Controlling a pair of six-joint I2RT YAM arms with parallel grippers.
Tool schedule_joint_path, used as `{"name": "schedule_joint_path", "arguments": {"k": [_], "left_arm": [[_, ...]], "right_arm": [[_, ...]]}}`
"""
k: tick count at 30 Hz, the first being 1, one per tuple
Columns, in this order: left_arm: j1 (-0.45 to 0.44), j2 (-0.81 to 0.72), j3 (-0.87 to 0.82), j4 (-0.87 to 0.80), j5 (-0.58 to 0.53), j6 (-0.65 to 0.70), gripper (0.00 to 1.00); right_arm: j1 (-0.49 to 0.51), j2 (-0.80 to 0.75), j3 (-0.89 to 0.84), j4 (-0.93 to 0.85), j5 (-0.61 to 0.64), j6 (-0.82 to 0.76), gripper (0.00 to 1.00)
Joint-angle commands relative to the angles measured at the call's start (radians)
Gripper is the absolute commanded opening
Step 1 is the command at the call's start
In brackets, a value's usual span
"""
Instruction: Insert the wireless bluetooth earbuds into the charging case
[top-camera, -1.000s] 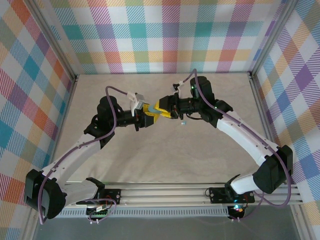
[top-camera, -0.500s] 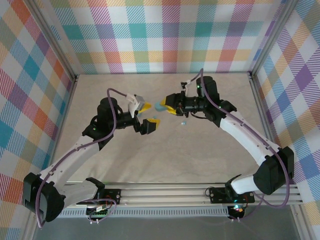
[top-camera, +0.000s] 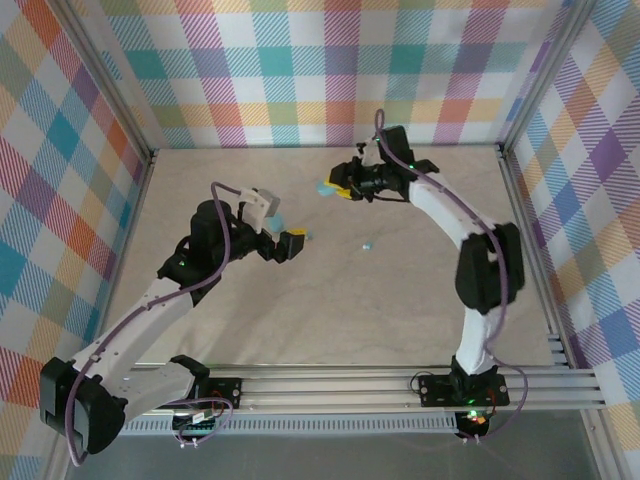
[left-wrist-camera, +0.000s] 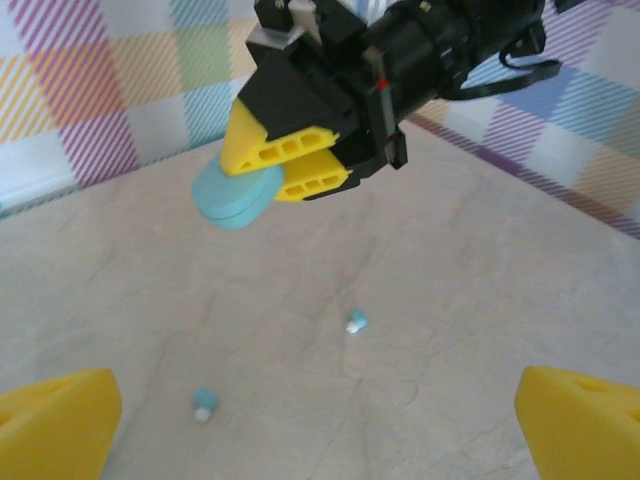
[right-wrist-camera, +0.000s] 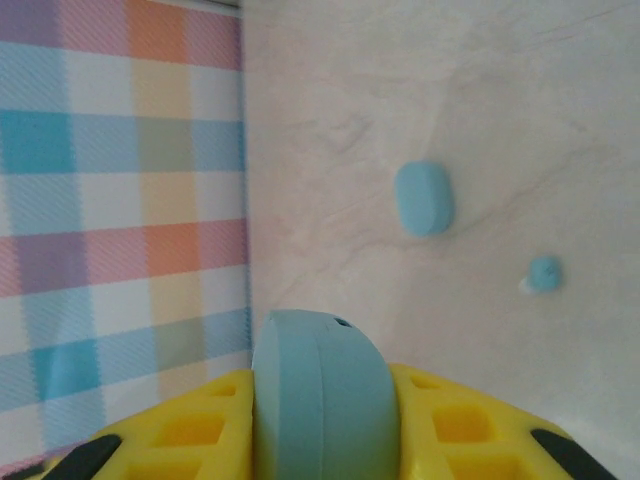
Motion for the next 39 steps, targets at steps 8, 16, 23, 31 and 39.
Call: {"name": "schedule_joint_path", "arguments": {"k": [8,16,23,31,39], "left_arm": [[0.064,0.098,-0.081,0.133,-0.376,-0.234,1.00],[0.097,0.175,-0.072,0.128,-0.491,-0.244,1.00],[0.113,0.224,-0.073,0.092,-0.510,-0.247,1.00],[0.122,0.304,0.041,-0.103,-0.524,-0.268,1.00],[0.137,0.516,0.203,-0.182,-0.344,-0.330,0.99]], "right_arm": [[-0.014,0.389,0.307,-0.146,0.140,-0.137,0.26],[-0.034,0.529,0.427,-0.194,0.150,-0.150,0.26],[-0.041,0.529,0.436,-0.250,0.199,-0.208,0.43],[-0.048,0.462,0.440,-0.326,0.252,-0.259,0.60],[-0.049,0.339,0.382,-0.387,0.343,-0.317,0.68]]}}
